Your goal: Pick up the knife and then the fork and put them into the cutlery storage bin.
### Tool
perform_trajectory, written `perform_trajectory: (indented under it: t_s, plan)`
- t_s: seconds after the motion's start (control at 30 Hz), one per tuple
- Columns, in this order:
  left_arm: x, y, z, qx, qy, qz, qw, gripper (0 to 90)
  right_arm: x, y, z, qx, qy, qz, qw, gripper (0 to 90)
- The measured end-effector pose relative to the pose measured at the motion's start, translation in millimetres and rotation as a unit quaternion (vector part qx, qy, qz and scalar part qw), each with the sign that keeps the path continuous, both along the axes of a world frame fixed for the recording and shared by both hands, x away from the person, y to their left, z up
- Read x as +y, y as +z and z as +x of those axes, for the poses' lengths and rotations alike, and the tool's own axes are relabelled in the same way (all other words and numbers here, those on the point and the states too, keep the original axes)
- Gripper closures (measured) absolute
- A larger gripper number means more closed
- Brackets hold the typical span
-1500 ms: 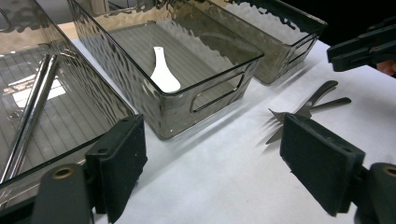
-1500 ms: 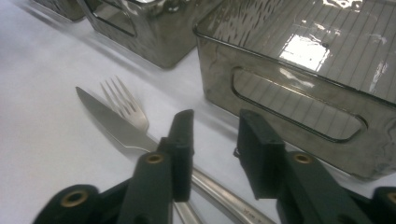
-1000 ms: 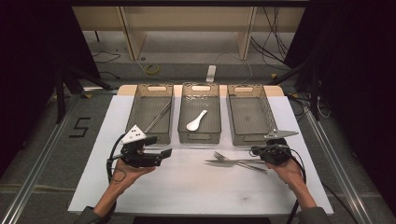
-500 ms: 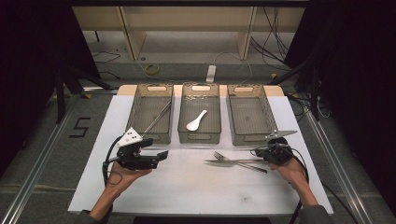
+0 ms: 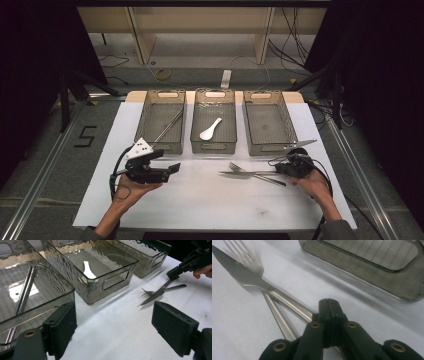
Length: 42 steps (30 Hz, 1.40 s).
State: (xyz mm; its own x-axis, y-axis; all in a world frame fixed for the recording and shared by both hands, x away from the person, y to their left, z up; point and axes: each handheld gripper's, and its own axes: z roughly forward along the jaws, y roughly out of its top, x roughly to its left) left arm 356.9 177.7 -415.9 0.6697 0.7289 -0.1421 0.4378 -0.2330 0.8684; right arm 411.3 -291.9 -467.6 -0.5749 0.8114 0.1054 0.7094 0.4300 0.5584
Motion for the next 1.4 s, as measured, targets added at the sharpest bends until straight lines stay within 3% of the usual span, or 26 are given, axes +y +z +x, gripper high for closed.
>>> perform_trajectory:
  t_s: [0.27,0.37,0.6,0.93,1.27,1.3,1.4]
  plan:
    - [-0.2,-0.6,-0.3,0.0,-0.002,0.004,1.0,19.4,0.6,1.0,-0.8,0.018,0.004,-0.005,0.9998,90.0]
    - [-0.6,-0.6,-0.1,0.001,-0.003,0.005,1.0,19.4,2.4,-1.4,-0.9,0.031,0.005,-0.017,0.9993,90.0]
    - [-1.7,-0.9,-0.5,-0.001,-0.003,0.007,1.0,19.4,6.7,0.6,-10.3,0.037,0.014,-0.028,0.9988,90.0]
    - [-1.9,-0.2,-1.0,-0.002,-0.003,0.005,1.0,19.4,20.1,2.9,-30.2,0.056,0.055,-0.04,0.9961,90.0]
    - [-1.3,1.0,-1.5,-0.001,-0.005,-0.009,0.9999,19.4,34.5,6.3,-43.0,0.065,0.093,-0.071,0.991,90.0]
    - [-1.5,0.9,-1.5,-0.001,-0.005,-0.009,0.9999,19.4,35.2,7.1,-42.8,0.069,0.093,-0.075,0.9905,88.6]
    - [-1.7,0.9,-1.6,-0.003,-0.007,-0.008,0.9999,19.4,35.2,11.9,-41.1,0.065,0.09,-0.085,0.9902,72.1]
